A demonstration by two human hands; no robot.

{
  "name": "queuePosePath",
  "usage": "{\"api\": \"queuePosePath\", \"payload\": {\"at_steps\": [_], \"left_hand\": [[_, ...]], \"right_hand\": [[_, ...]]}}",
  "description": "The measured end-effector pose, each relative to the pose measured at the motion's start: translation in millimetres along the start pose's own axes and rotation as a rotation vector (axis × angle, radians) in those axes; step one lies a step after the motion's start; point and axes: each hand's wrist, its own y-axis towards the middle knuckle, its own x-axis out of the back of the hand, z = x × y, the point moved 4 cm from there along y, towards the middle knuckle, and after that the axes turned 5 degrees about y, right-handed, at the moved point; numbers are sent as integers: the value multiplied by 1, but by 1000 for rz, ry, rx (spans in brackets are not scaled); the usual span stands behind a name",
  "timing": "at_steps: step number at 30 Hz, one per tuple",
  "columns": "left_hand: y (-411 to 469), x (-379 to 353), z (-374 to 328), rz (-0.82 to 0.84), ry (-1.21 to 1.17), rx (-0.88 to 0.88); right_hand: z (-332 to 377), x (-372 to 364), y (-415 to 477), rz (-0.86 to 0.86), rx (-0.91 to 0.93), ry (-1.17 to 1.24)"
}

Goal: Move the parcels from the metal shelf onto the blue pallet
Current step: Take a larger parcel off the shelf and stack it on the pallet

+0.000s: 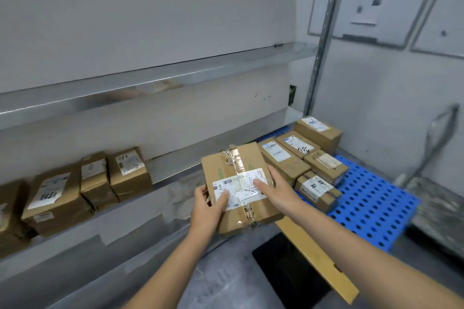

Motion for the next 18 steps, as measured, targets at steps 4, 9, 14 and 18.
{"api": "queuePosePath", "payload": {"at_steps": [4, 9, 14, 18], "left_hand": [[-6, -54, -11, 105, -4, -41], [-15, -136, -30, 247, 37, -74], [-29, -228, -40, 318, 88, -87], [-34, -310, -53, 343, 106, -69]], "right_hand": [[-17, 54, -13, -127, -27, -47], [-48, 133, -27, -271, -52, -4], [-86, 214, -34, -331, -56, 34], [-111, 292, -30, -381, -62, 12]]}}
